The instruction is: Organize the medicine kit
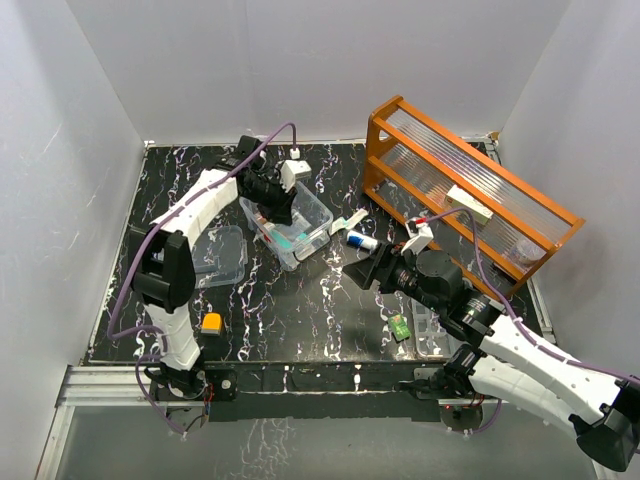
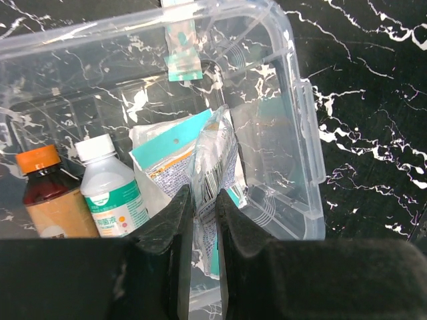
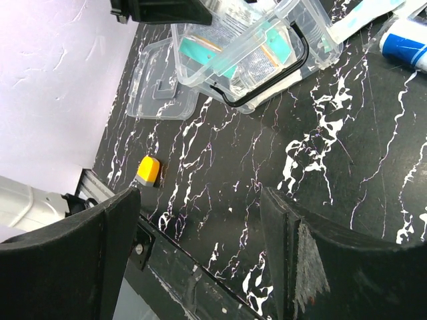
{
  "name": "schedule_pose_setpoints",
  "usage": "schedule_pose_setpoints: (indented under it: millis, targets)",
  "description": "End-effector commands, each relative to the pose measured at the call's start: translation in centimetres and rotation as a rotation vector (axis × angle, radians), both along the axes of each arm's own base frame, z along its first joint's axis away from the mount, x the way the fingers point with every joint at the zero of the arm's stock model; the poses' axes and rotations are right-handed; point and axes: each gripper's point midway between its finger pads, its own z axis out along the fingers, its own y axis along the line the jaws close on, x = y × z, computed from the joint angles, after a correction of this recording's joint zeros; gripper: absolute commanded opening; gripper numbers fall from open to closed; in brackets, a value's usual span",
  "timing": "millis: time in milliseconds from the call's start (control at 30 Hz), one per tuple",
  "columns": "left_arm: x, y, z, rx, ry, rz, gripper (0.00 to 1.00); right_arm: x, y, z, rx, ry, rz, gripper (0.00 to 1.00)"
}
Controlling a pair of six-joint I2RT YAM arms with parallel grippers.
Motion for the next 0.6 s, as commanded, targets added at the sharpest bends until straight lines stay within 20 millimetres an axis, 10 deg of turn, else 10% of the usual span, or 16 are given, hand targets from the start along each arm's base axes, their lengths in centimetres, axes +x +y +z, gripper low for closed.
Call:
schedule_pose_setpoints:
  millis: [0,567]
  targets:
    - [-1.0,-0.7,-0.5,-0.039,0.037,-0.058,0.00,0.6,-0.3,0.8,0.020,-0.036,-0.031,0.71]
    - [-2.8,-0.3,-3.0,-0.006,0.150,-0.142,0.00,1.3,-3.2,2.1,-0.015,-0.079,-0.163,0.71]
